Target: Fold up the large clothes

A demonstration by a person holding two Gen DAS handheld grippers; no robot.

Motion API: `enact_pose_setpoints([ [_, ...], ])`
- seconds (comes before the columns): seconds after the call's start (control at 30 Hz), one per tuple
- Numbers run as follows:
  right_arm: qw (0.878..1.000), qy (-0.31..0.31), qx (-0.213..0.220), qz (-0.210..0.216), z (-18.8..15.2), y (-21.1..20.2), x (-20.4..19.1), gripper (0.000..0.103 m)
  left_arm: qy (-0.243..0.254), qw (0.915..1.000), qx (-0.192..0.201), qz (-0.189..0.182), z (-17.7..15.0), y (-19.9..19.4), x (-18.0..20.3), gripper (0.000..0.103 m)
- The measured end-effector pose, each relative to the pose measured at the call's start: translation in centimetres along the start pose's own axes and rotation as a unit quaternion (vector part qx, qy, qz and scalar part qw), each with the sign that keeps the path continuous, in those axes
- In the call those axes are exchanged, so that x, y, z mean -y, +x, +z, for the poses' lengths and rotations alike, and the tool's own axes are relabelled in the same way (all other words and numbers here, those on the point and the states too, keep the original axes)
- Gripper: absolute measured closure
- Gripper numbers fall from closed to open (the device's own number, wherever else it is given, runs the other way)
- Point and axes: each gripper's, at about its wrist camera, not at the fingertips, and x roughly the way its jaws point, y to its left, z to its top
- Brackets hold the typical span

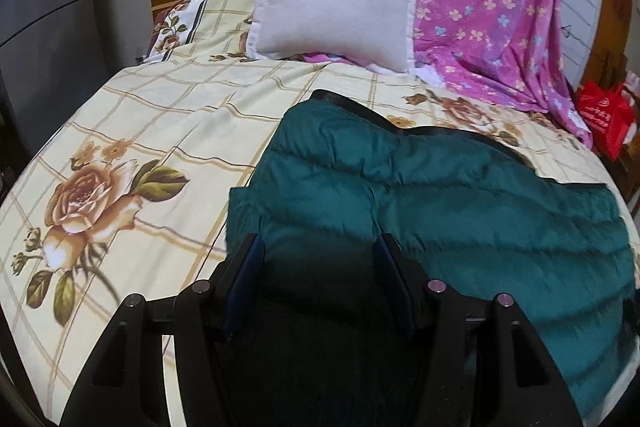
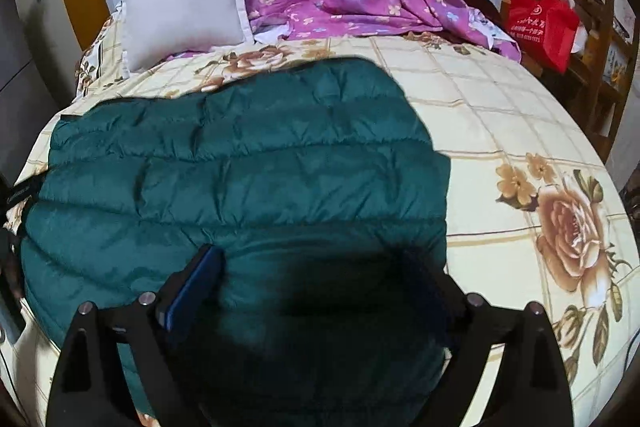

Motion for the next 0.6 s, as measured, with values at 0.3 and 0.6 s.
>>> enact_pose_setpoints([
  [0.3, 0.999, 0.018, 0.015, 0.043, -0.7, -3.3, -0.2, 0.009, 0.0, 0.9997, 0.001, -0.025, -1.7, -4.2, -1.9, 0.063],
  [0.6, 0.999, 0.03, 0.008, 0.033, -1.1, -3.4, 0.8, 0.009, 0.008, 0.9993, 0.003, -0.036, -2.9, -5.0, -2.4, 0.063],
])
